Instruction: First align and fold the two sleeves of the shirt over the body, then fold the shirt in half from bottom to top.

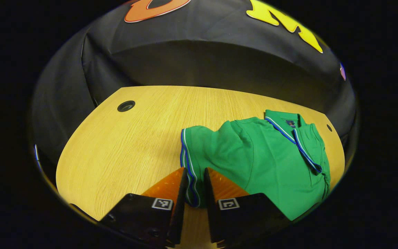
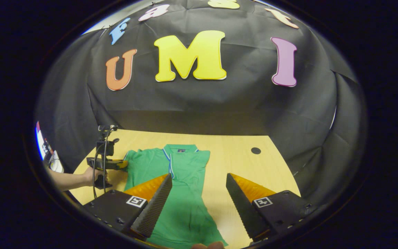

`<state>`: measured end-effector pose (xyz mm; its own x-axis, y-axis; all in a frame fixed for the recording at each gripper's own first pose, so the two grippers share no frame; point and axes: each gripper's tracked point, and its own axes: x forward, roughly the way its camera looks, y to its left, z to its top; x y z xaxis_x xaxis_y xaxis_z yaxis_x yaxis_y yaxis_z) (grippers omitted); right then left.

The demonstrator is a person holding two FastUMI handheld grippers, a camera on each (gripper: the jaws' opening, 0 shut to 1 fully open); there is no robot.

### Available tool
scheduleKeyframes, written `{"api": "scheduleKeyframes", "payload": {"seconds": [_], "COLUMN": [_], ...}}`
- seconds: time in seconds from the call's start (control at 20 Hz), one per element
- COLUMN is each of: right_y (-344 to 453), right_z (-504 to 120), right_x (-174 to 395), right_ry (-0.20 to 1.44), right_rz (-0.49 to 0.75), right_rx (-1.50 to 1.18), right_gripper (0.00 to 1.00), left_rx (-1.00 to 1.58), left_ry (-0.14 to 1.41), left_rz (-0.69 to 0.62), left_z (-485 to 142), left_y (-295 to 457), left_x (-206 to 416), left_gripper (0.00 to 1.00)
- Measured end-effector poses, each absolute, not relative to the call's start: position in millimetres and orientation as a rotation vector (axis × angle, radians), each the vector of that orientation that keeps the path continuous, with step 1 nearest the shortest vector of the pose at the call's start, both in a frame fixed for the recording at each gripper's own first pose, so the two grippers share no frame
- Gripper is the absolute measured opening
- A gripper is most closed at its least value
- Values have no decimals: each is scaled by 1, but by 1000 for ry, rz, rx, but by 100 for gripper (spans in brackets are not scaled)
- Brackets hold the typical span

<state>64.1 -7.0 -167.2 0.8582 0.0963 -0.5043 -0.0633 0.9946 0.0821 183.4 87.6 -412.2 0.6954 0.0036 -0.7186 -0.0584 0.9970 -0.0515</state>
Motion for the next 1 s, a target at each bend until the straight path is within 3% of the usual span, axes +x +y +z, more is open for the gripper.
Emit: {"api": "scheduleKeyframes", "payload": {"seconds": [0.05,0.25,0.55,0.95,1.0], "right_y": [-9,-23,-38,-54,-60], "right_z": [-168,-166,-168,-160,-160], "right_x": [63,61,59,48,45], "right_ry": [534,525,510,479,475], "right_rz": [80,56,39,37,26], "right_rx": [69,90,109,139,144], "right_gripper": [96,96,96,96,95], "left_rx": [-66,-137,-224,-111,-82], "left_ry": [804,787,681,686,703], "left_rz": [38,58,19,-48,-59], "left_z": [-414,-401,-353,-303,-303], "left_y": [86,88,78,22,9], "left_x": [184,181,189,197,196], "left_gripper": [23,6,3,3,11]}}
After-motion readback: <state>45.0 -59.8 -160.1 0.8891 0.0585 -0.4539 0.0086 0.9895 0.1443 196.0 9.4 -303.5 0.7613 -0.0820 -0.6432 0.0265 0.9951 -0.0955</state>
